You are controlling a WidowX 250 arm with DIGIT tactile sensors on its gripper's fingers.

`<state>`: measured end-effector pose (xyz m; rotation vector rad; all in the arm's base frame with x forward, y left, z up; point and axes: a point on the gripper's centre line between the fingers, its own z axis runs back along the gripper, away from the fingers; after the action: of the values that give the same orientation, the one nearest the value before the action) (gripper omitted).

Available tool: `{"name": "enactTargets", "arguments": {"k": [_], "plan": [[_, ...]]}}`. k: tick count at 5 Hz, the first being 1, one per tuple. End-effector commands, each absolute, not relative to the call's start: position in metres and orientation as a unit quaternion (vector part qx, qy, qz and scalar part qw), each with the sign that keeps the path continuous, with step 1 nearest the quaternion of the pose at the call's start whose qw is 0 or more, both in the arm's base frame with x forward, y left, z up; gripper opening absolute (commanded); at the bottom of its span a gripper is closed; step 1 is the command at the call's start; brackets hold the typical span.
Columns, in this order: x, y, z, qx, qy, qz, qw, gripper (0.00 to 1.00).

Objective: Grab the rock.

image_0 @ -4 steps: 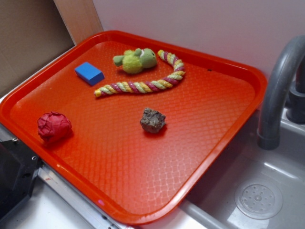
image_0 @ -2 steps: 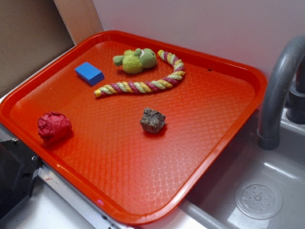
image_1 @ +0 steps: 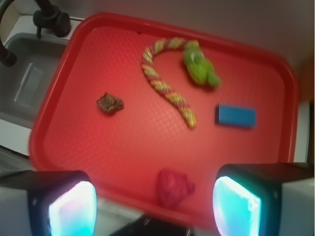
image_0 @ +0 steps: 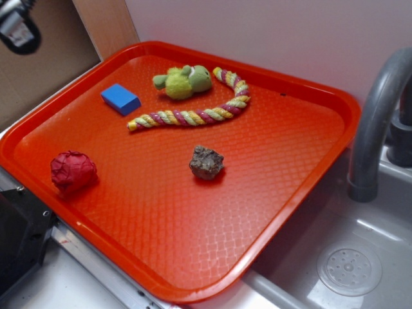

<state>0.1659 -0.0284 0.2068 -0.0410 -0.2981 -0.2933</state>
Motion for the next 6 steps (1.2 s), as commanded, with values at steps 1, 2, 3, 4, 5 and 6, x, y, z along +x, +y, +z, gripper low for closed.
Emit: {"name": "enactTargets", "arguments": {"k": [1,2,3,4,5,6], "plan": [[0.192,-0.090,0.162,-0.103,-0.182,-0.382,0.900,1.00],[0.201,-0.105,0.137,-0.093,-0.158,-0.436,0.881,1.00],[0.208,-0.115,0.116,-0.081,-0.144,-0.446,0.880,1.00],[0.215,-0.123,0.092,-0.067,-0.119,-0.452,0.881,1.00],[0.217,-0.132,0.071,-0.032,-0.100,-0.460,0.882,1.00],[0.222,-0.133,0.050,-0.016,-0.070,-0.460,0.885,1.00]]}}
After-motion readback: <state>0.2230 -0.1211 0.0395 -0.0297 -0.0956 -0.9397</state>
